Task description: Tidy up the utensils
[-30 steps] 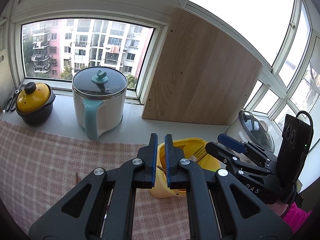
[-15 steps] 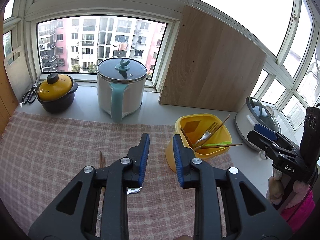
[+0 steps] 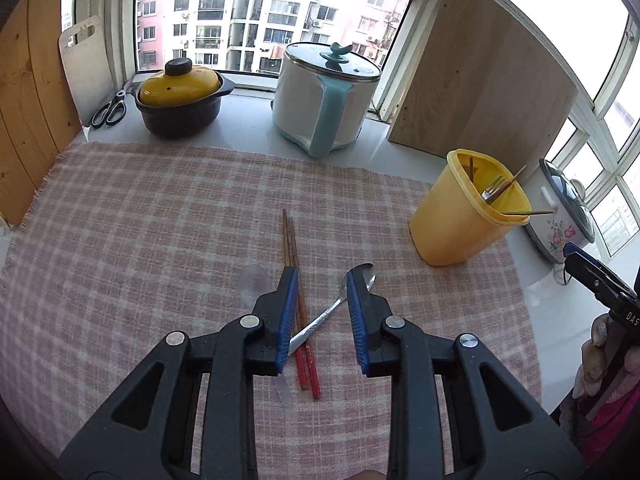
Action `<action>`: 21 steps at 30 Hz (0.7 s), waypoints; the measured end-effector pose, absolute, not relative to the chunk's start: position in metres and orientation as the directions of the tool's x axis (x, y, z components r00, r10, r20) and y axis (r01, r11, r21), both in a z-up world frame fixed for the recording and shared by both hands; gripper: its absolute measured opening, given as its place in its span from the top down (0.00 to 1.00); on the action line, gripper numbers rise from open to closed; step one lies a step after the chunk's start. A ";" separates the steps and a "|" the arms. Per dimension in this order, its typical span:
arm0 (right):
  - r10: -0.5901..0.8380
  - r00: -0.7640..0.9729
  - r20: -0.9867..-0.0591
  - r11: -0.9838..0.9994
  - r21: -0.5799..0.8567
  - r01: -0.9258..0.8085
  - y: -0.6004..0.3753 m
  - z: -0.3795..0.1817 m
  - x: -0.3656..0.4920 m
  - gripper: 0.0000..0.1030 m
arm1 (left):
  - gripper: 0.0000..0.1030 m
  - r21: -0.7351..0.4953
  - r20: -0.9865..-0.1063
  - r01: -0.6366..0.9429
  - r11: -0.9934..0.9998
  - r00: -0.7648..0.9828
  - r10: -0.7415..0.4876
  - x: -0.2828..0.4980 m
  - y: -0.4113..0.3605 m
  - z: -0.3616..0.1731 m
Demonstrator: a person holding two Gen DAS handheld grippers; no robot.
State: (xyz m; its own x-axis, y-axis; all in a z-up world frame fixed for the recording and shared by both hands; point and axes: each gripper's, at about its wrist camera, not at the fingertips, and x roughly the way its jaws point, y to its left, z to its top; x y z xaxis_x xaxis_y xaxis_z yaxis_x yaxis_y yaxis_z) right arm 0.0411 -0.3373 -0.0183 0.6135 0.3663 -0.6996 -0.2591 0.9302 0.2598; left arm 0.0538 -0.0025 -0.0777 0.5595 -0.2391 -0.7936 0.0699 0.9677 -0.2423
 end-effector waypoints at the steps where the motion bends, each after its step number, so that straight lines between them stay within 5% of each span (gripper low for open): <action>1: 0.367 0.603 -0.709 0.930 0.261 -0.259 -0.334 -0.022 0.040 0.24 | 0.76 -0.241 -0.802 0.056 0.969 0.551 -0.231 0.052 0.003 -0.084; 21: 0.443 0.411 -0.797 0.896 0.395 -0.202 -0.258 -0.108 0.047 0.24 | 0.75 -0.326 -0.850 -0.017 0.945 0.442 -0.286 0.065 0.062 -0.156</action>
State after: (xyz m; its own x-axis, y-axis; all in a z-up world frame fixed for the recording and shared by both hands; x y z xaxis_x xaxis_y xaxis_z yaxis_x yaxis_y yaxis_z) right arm 0.0466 -0.2581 -0.1078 0.4108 0.4432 -0.7967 -0.2017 0.8964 0.3947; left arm 0.0647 0.0618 -0.1557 0.4416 -0.2858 -0.8505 -0.0167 0.9451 -0.3263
